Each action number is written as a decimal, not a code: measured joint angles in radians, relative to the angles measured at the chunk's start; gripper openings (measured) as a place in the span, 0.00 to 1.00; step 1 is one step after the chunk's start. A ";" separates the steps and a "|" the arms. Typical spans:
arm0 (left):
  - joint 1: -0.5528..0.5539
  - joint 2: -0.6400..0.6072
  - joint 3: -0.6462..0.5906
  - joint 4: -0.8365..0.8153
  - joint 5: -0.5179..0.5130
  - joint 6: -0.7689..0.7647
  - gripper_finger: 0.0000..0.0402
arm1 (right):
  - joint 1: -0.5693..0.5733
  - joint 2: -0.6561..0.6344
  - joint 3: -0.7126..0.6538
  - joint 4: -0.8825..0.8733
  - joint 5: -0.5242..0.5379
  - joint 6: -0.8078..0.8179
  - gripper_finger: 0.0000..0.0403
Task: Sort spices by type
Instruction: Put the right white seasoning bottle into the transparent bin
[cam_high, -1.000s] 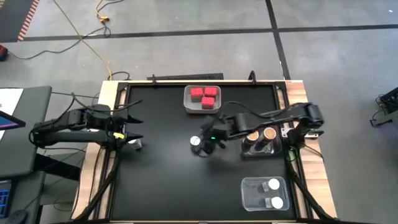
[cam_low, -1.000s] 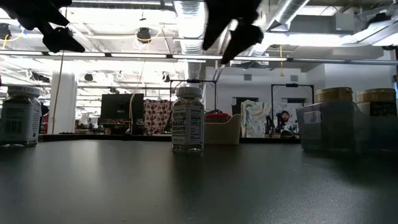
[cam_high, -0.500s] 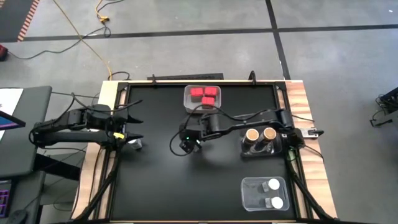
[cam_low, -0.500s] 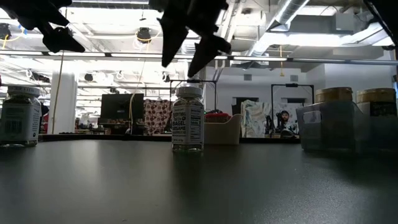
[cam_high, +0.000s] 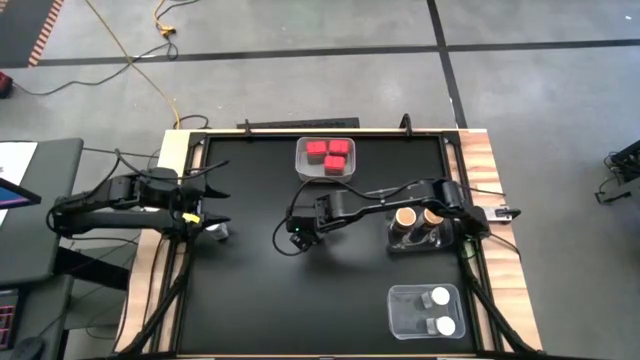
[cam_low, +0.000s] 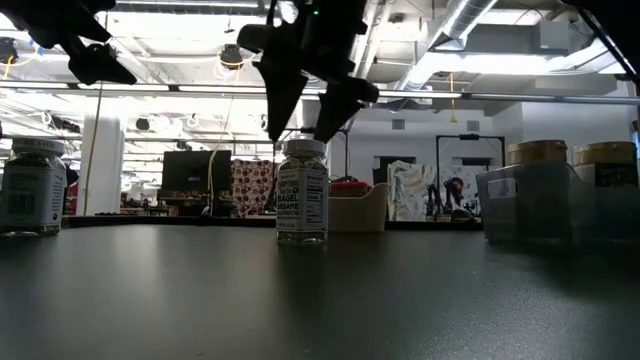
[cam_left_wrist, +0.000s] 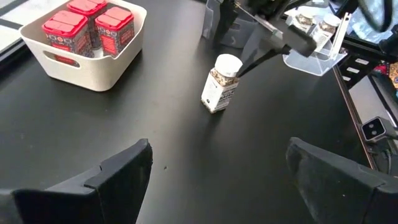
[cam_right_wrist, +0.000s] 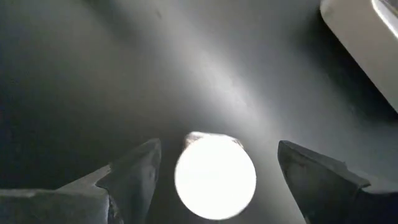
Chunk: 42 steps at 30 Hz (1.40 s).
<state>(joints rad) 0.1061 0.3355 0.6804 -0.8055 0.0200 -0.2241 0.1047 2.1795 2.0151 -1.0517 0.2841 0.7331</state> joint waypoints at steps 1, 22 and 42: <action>0.000 0.000 0.000 0.000 0.000 0.000 0.88 | 0.000 0.001 0.000 -0.005 -0.015 0.006 0.87; 0.000 0.000 0.000 -0.001 0.000 0.000 0.89 | -0.013 0.017 -0.073 0.058 -0.066 0.004 0.87; 0.000 0.000 0.000 -0.001 0.000 0.000 0.89 | -0.042 0.018 -0.074 0.042 -0.192 -0.007 0.73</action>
<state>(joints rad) 0.1059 0.3355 0.6804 -0.8062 0.0200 -0.2241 0.0628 2.1979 1.9415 -1.0098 0.0923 0.7258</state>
